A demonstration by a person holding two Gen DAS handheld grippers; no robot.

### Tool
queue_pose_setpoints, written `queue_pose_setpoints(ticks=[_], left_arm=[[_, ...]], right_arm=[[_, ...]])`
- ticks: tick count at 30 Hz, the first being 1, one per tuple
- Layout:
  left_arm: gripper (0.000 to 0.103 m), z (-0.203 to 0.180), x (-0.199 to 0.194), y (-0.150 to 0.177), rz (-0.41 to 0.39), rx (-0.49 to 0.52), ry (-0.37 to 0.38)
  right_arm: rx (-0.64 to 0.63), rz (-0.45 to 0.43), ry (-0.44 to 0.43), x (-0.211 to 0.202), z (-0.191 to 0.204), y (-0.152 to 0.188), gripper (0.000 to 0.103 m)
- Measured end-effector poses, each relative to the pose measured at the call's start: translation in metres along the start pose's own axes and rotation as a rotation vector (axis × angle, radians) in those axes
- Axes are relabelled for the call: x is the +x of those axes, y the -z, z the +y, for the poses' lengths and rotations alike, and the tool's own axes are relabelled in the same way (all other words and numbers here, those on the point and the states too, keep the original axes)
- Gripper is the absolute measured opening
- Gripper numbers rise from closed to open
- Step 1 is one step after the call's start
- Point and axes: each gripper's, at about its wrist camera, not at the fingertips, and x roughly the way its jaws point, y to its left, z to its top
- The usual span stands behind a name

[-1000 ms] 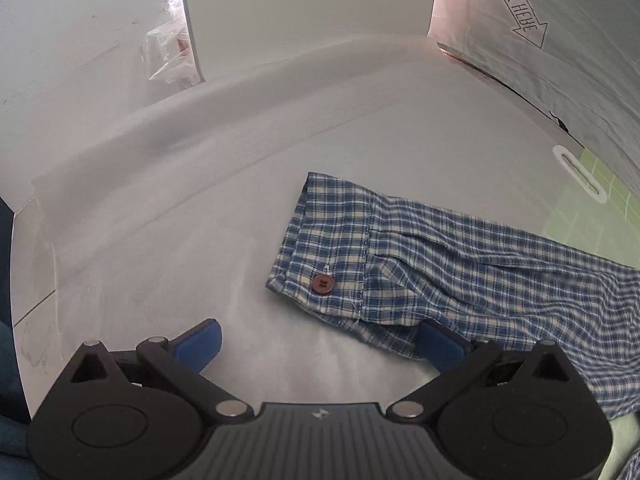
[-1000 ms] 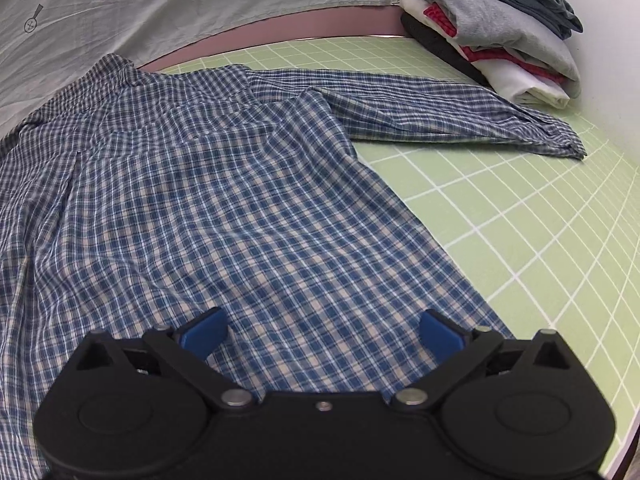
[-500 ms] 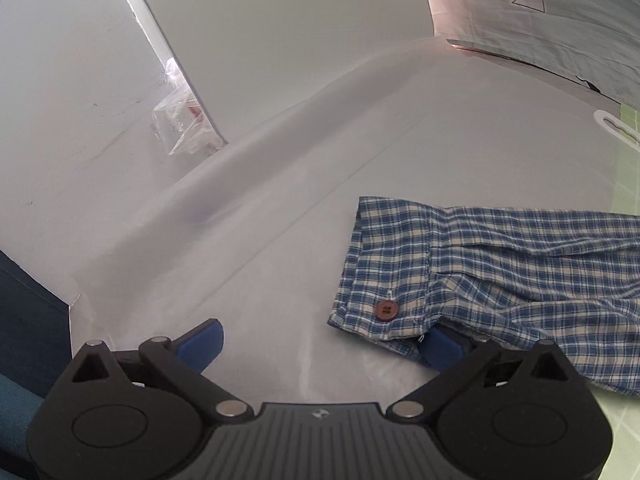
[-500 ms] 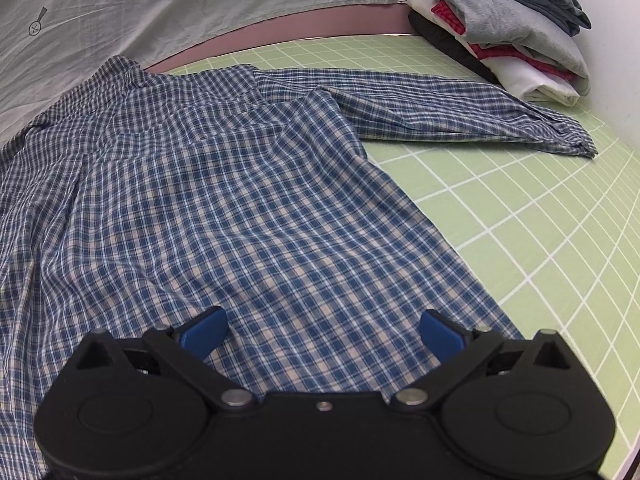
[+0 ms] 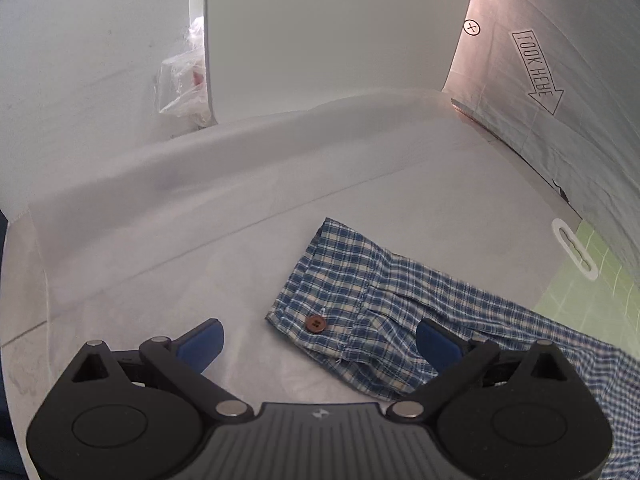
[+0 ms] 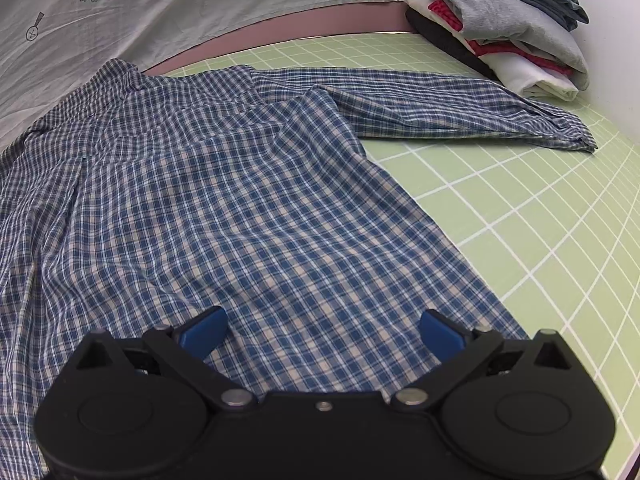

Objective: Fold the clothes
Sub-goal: 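Reach the left gripper to the buttoned cuff and grasp it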

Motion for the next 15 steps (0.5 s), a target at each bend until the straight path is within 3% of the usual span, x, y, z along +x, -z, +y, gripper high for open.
queue_pose_setpoints(ticks=[3,5,8,10,11,15], left_arm=[[0.099,-0.010,0.016,-0.001,0.025,0.013,-0.018],[0.087,-0.018,0.021,-0.001,0.025,0.059,-0.035],[0.063,-0.028,0.025,0.000,0.024,0.145,-0.059],[0.041,-0.032,0.025,0.000,0.008,0.198,-0.077],[0.036,-0.032,0.026,-0.001,0.002,0.210,-0.076],[0.029,-0.030,0.031,-0.010,-0.017,0.199,-0.059]], right_arm=[[-0.004,-0.001,-0.003,0.001,0.000,-0.001,0.103],[-0.008,-0.001,-0.004,0.001,0.000,-0.001,0.103],[-0.011,-0.002,-0.005,0.002,0.000,-0.001,0.103],[-0.009,-0.004,-0.005,0.002,0.000,-0.001,0.103],[-0.008,-0.005,-0.006,0.002,0.000,-0.001,0.103],[-0.009,-0.005,-0.003,0.003,-0.001,-0.002,0.103]])
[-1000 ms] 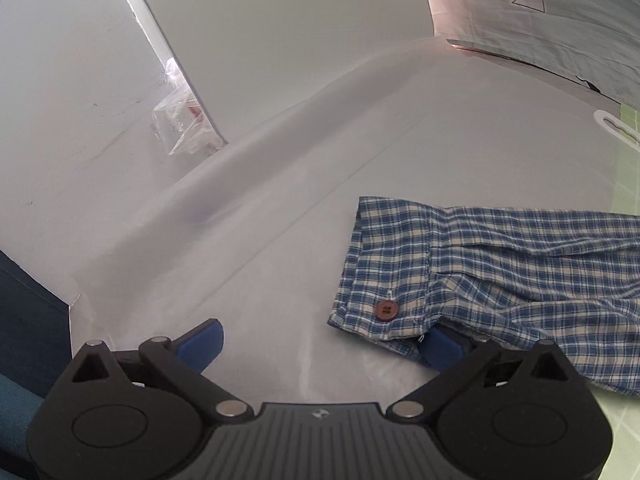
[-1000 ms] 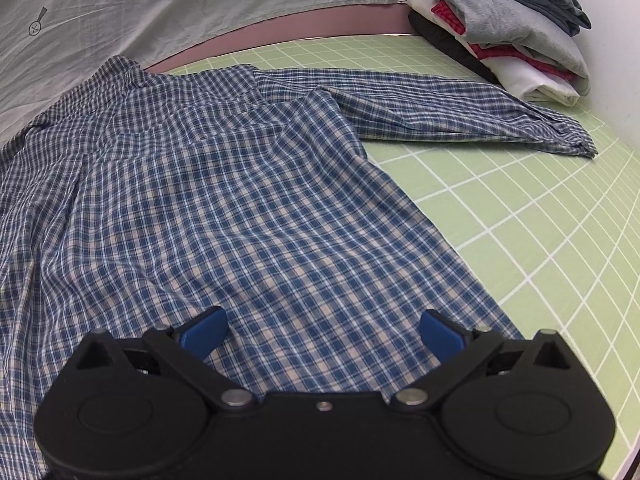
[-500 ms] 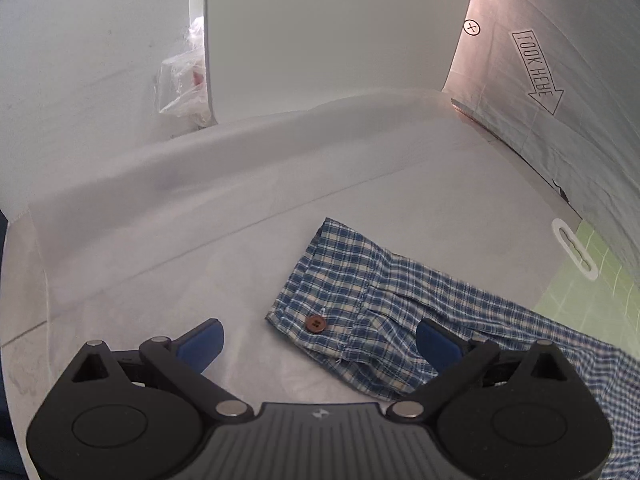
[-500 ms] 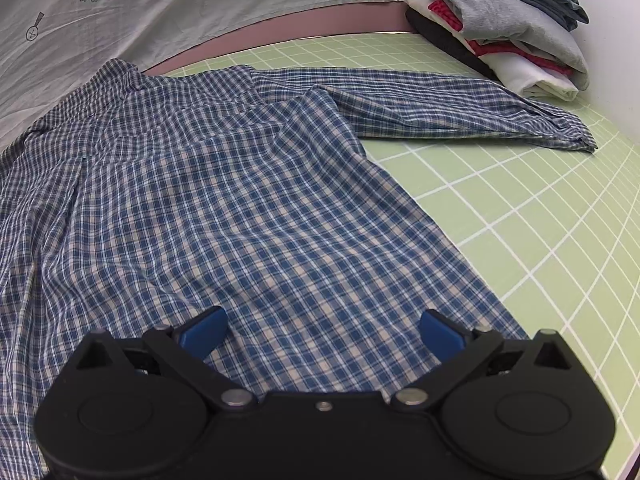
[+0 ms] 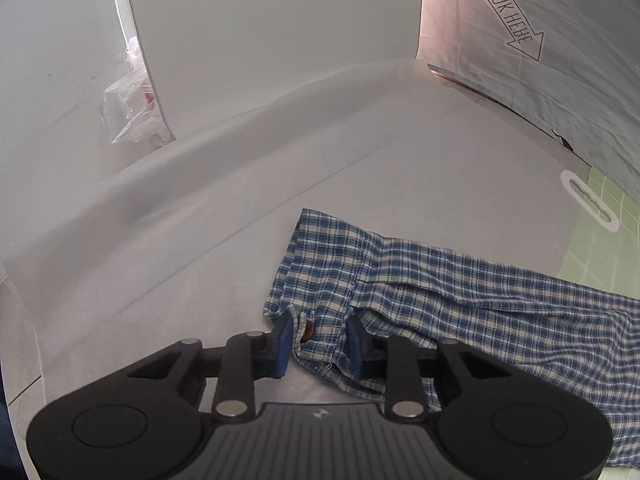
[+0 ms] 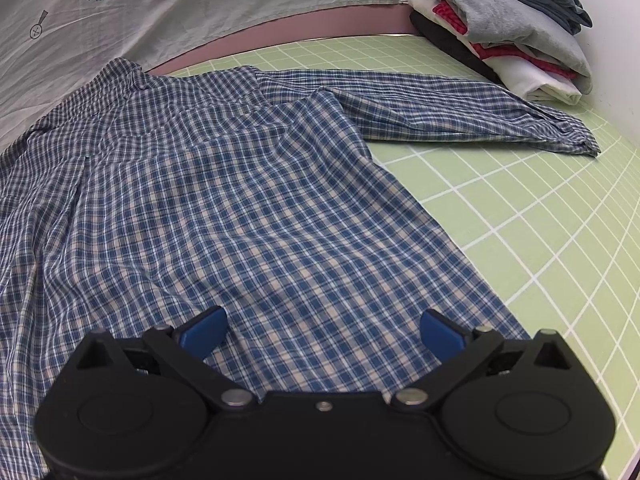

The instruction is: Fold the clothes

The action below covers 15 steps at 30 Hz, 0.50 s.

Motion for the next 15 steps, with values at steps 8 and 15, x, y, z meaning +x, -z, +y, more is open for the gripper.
queue_pose_setpoints(ticks=[8,15], left_arm=[[0.034,-0.006,0.007,-0.021,-0.030,-0.007,0.001],[0.076,-0.011,-0.044,0.002,-0.081,0.013,0.091]], right_arm=[[-0.002,-0.001,0.002,0.003,-0.007,-0.002,0.103],[0.007,-0.008,-0.009,0.004,-0.010,-0.001,0.103]])
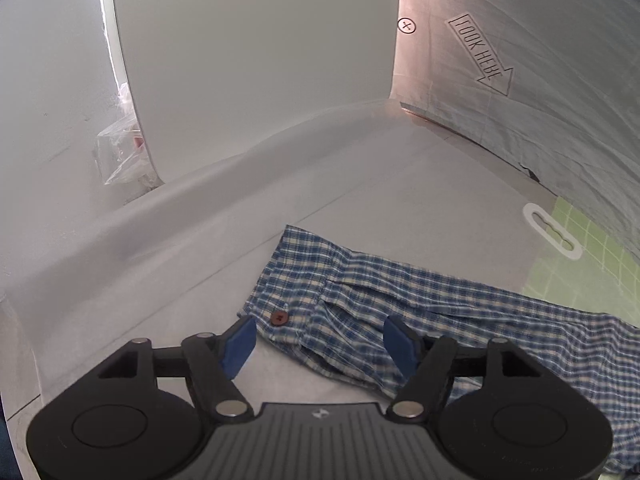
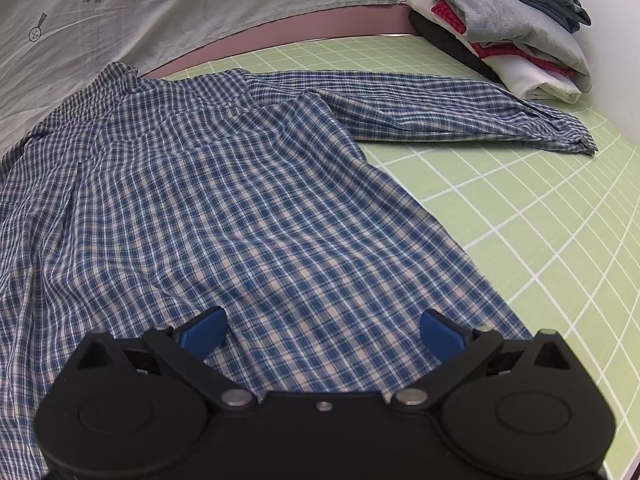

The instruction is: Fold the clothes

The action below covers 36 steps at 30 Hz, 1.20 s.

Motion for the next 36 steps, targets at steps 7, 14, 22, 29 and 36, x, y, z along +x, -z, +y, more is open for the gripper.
queue_pose_setpoints(ticks=[7,14,22,29,36], left_arm=[[0.088,-0.017,-0.048,0.060,0.076,0.072,0.130],[0.090,-0.010,-0.064,0.081,0.102,0.026,0.129],[0.092,0.008,-0.044,0.062,0.106,-0.036,0.057],[0.092,0.021,-0.004,0.038,0.139,-0.078,-0.012],[0.093,0.027,0.043,0.016,0.154,-0.137,-0.123]], right_arm=[[-0.017,-0.014,-0.022,-0.003,-0.004,0.005,0.103],[-0.056,0.004,-0.046,-0.003,-0.004,0.003,0.103],[-0.107,-0.002,-0.056,0.006,0.016,-0.011,0.103],[-0.157,-0.006,-0.109,0.019,0.060,-0.039,0.103],[-0.225,-0.014,-0.160,0.038,0.140,-0.086,0.103]])
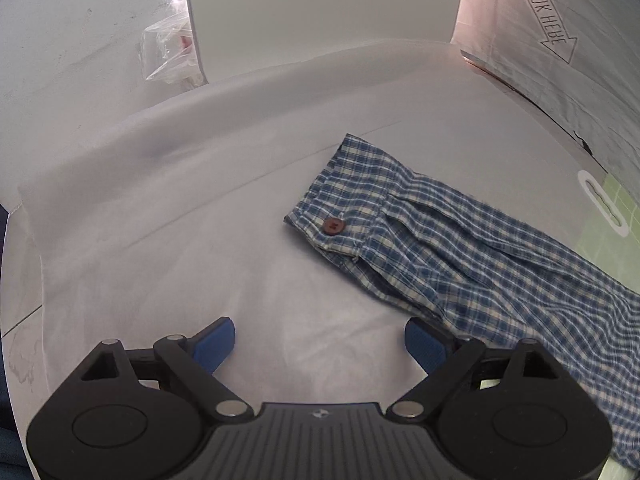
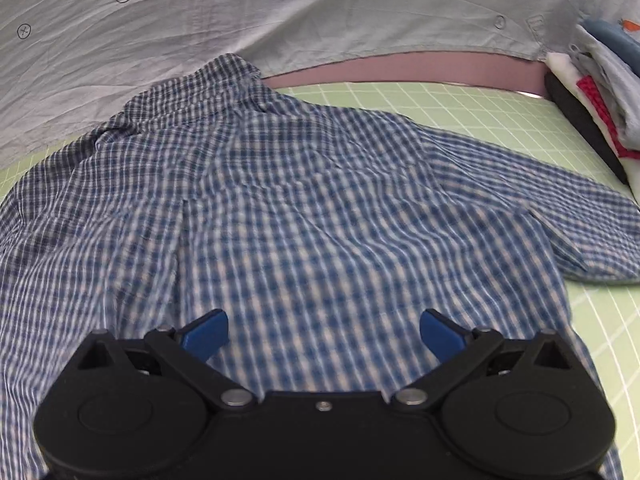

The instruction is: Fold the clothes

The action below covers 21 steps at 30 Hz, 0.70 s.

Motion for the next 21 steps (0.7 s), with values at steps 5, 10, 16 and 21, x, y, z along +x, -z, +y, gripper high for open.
queue_pose_setpoints(ticks=[5,10,16,21], left_arm=[[0.095,-0.003,0.017,-0.022,-0.031,-0.032,-0.042],[0.098,-0.010,0.026,-0.035,-0.057,-0.035,-0.067],[0.102,-0.017,0.033,-0.040,-0.080,-0.057,-0.086],[0.103,-0.020,0.034,-0.042,-0.090,-0.052,-0.095]], right_arm=[[-0.054,-0.005,-0.085,0.031,0.050,-0.041,0.103],[-0.133,-0.012,-0.161,0.063,0.098,-0.073,0.103],[-0.192,-0.072,-0.176,0.094,0.133,-0.112,0.103],[-0.220,-0.095,-0.205,0.118,0.146,-0.142,0.103]])
